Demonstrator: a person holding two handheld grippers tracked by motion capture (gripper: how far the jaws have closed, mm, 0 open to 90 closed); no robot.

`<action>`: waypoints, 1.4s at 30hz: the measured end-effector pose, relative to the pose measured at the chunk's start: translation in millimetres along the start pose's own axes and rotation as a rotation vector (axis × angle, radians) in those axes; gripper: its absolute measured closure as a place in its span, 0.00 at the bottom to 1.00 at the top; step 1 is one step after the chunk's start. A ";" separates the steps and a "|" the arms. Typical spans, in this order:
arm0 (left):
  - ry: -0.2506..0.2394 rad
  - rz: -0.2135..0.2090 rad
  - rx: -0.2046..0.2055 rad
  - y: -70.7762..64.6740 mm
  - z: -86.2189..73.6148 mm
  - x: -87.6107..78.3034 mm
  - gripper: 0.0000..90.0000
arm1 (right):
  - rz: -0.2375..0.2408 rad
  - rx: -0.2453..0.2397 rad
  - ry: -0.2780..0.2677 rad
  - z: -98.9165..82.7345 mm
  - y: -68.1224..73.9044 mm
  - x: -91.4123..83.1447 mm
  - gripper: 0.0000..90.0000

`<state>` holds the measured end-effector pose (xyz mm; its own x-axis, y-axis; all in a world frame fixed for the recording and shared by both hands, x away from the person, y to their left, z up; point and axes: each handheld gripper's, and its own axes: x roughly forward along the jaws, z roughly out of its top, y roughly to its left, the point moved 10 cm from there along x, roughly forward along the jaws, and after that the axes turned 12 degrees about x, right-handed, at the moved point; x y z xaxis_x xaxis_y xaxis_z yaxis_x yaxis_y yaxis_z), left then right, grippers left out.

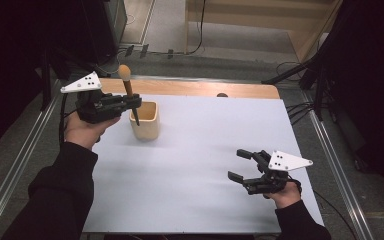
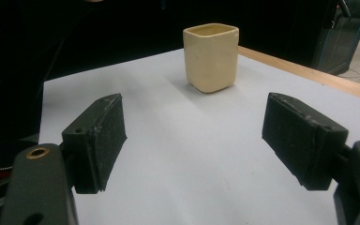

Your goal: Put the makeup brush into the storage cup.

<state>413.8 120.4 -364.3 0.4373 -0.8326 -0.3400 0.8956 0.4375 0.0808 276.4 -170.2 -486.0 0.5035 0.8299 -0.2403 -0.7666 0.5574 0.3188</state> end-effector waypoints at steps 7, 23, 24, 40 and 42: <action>0.010 0.044 0.012 12.5 5.9 6.9 0.88 | 0.001 -0.001 -0.004 0.6 -0.1 -0.2 0.25; 0.034 0.120 0.011 39.7 7.8 29.6 0.88 | 0.008 -0.005 0.002 0.2 1.7 1.2 0.25; 0.036 0.130 0.012 41.8 6.3 32.1 0.88 | 0.009 -0.005 0.001 0.4 1.6 1.2 0.25; 0.067 0.171 0.003 51.6 -18.9 52.1 0.88 | 0.017 -0.013 -0.006 2.0 2.8 2.6 0.25; 0.051 0.171 -0.018 52.9 -21.7 52.5 0.88 | 0.015 -0.017 -0.006 1.8 2.7 2.7 0.25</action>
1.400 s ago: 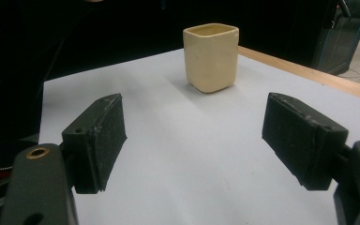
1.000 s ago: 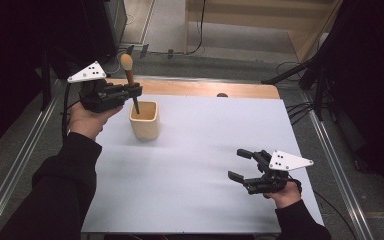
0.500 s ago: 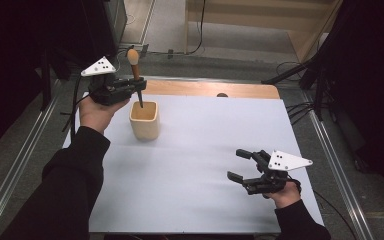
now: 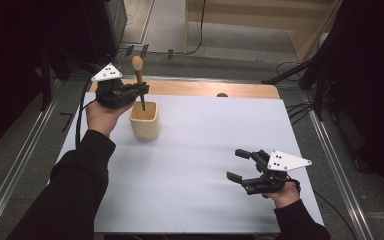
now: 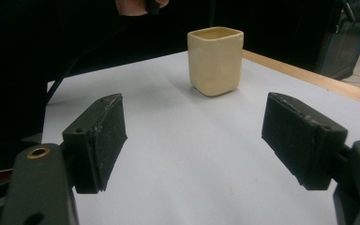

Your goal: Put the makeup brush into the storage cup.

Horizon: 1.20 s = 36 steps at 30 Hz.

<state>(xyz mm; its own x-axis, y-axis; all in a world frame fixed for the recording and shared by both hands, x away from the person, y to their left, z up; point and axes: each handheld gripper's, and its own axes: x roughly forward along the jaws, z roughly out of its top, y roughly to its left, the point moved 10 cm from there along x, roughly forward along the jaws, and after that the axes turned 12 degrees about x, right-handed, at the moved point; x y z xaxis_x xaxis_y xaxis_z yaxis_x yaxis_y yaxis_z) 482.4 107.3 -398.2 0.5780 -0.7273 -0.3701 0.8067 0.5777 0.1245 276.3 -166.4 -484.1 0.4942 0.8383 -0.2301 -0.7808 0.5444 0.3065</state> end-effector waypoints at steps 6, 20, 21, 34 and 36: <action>0.023 0.013 0.004 -1.9 -14.4 7.2 0.88 | -0.002 0.004 0.002 -0.4 -1.4 0.4 0.25; 0.058 0.017 -0.014 -3.1 -41.8 20.7 0.88 | 0.001 -0.005 -0.004 1.1 0.8 -0.7 0.26; 0.059 0.018 -0.015 -2.9 -42.7 20.9 0.88 | 0.001 -0.005 -0.005 1.2 1.1 -1.2 0.26; 0.113 -0.029 -0.075 -4.3 -60.0 22.3 0.87 | 0.000 -0.006 -0.003 1.4 1.3 -1.8 0.26; 0.062 -0.049 -0.082 -4.4 -54.6 20.2 0.80 | 0.000 -0.003 -0.002 1.4 1.3 -1.9 0.26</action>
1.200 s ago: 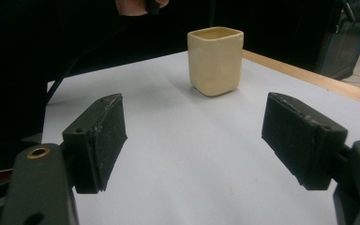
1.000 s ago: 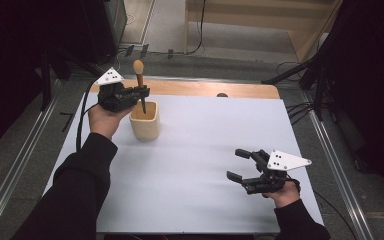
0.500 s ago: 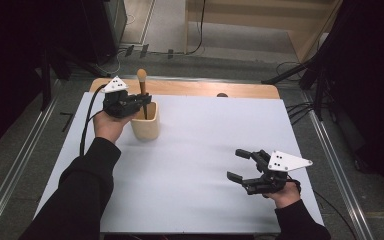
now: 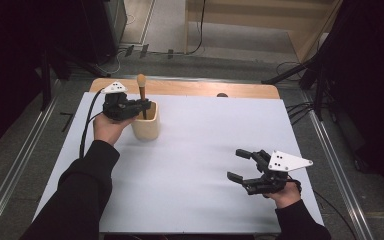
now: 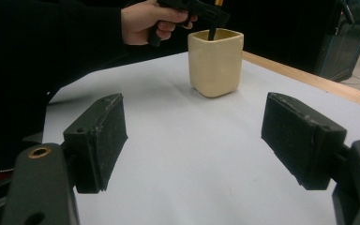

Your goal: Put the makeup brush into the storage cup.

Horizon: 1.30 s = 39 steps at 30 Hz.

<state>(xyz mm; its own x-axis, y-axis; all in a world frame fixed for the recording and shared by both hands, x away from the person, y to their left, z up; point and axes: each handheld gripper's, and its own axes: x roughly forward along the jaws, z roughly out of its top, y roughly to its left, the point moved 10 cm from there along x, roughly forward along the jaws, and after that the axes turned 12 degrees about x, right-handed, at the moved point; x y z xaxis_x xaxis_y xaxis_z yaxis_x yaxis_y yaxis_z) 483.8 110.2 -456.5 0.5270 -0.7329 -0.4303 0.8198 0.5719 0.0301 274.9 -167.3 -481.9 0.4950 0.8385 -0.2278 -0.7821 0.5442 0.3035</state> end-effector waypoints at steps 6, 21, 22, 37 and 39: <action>-0.008 0.017 -0.013 2.3 4.9 -3.8 0.14 | 0.002 0.001 -0.003 0.7 -0.3 -0.8 0.26; 0.056 -0.017 -0.014 -2.4 0.9 -16.4 0.05 | -0.001 -0.001 0.002 -0.1 0.1 -0.4 0.26; 0.059 -0.022 -0.011 -3.6 0.7 -17.1 0.05 | 0.001 -0.004 0.001 0.0 0.5 -0.3 0.26; 0.023 -0.138 0.041 -33.0 11.0 -36.0 0.11 | -0.007 -0.002 -0.002 0.7 -0.4 -0.6 0.26; 0.027 -0.135 0.070 -36.8 9.7 -38.6 0.13 | 0.000 -0.002 -0.010 2.2 1.5 -0.9 0.26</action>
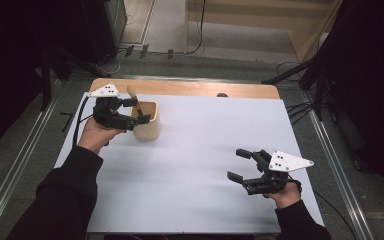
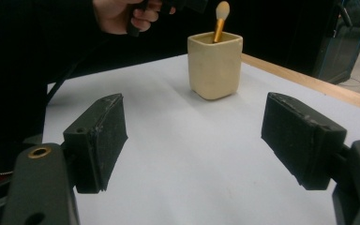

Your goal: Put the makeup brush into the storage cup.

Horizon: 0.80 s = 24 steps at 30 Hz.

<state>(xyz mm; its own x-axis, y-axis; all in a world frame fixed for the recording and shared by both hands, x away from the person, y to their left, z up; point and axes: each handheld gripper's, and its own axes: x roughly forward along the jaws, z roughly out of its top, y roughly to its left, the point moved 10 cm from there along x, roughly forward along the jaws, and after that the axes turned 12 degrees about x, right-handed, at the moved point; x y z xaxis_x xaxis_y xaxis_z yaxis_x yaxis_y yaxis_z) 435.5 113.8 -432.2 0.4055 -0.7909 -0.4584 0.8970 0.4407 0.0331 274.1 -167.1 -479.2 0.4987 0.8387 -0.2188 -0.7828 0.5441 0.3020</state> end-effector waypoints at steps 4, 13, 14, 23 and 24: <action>-0.005 -0.019 0.015 -7.6 -2.6 -3.3 0.13 | -0.003 0.001 -0.001 0.2 -1.1 -0.4 0.26; -0.044 -0.027 0.064 -28.8 -1.5 -14.9 0.14 | -0.014 0.005 0.001 -0.9 -2.9 -1.3 0.26; -0.053 -0.032 0.064 -31.2 -0.4 -16.0 0.14 | -0.015 0.006 0.001 -0.9 -2.9 -1.2 0.26; -0.057 -0.045 0.082 -44.6 -8.6 -19.8 0.14 | -0.029 0.009 -0.009 0.2 -6.4 -1.2 0.26; -0.053 -0.045 0.082 -45.0 -10.2 -19.2 0.13 | -0.031 0.007 -0.008 0.1 -6.6 -0.8 0.26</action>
<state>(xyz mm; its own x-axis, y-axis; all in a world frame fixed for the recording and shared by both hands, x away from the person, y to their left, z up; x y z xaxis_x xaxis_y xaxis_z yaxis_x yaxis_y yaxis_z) 385.5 113.5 -434.0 0.3714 -0.8314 -0.4133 0.9250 0.3697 0.0876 278.9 -171.4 -481.0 0.5255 0.8217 -0.2208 -0.7645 0.5699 0.3014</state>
